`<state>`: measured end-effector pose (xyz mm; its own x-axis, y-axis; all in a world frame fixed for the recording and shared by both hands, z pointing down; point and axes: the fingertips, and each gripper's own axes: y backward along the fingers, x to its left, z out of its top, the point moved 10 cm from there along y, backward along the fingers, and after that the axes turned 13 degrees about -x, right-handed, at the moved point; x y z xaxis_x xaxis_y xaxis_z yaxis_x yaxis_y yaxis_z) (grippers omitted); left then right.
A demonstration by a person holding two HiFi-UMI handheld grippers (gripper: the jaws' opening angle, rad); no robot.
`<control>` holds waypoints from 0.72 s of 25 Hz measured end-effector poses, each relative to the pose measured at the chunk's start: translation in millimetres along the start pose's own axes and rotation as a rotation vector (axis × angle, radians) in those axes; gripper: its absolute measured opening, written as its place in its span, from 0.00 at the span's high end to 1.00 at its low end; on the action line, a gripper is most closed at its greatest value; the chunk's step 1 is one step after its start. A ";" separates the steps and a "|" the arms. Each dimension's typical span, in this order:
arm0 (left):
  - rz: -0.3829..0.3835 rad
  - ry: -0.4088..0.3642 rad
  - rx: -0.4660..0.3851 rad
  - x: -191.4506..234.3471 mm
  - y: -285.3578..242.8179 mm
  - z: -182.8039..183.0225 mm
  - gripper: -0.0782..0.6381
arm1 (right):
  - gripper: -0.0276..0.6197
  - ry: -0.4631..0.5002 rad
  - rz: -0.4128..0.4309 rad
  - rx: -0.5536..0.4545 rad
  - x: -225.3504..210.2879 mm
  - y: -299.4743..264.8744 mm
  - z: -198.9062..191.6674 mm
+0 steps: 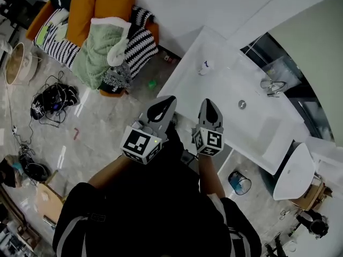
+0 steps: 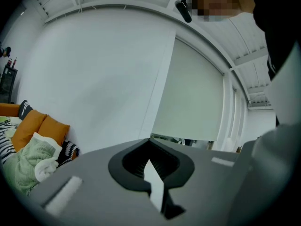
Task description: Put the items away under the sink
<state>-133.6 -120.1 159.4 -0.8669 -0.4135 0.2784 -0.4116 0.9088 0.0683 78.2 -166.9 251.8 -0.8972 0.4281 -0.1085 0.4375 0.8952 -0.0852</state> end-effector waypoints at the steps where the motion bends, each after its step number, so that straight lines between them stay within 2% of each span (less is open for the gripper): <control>1: 0.006 0.003 0.006 1.8 -8.2 -2.2 0.88 | 0.93 -0.001 0.006 0.004 -6.8 -8.6 -2.3; 9: 0.027 0.019 0.096 15.1 -62.8 -29.4 0.88 | 0.93 -0.008 0.054 0.055 -47.0 -70.0 -30.5; 11: 0.030 0.014 0.120 19.9 -70.5 -34.4 0.88 | 0.82 -0.013 0.059 0.072 -52.4 -83.3 -38.8; 18: 0.065 -0.001 0.158 25.6 -91.1 -51.6 0.88 | 0.76 -0.011 0.078 0.105 -74.3 -117.5 -67.7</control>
<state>-103.8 -210.6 209.7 -0.8932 -0.3544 0.2767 -0.3938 0.9136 -0.1013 89.3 -295.6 336.9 -0.8599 0.4937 -0.1299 0.5101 0.8412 -0.1794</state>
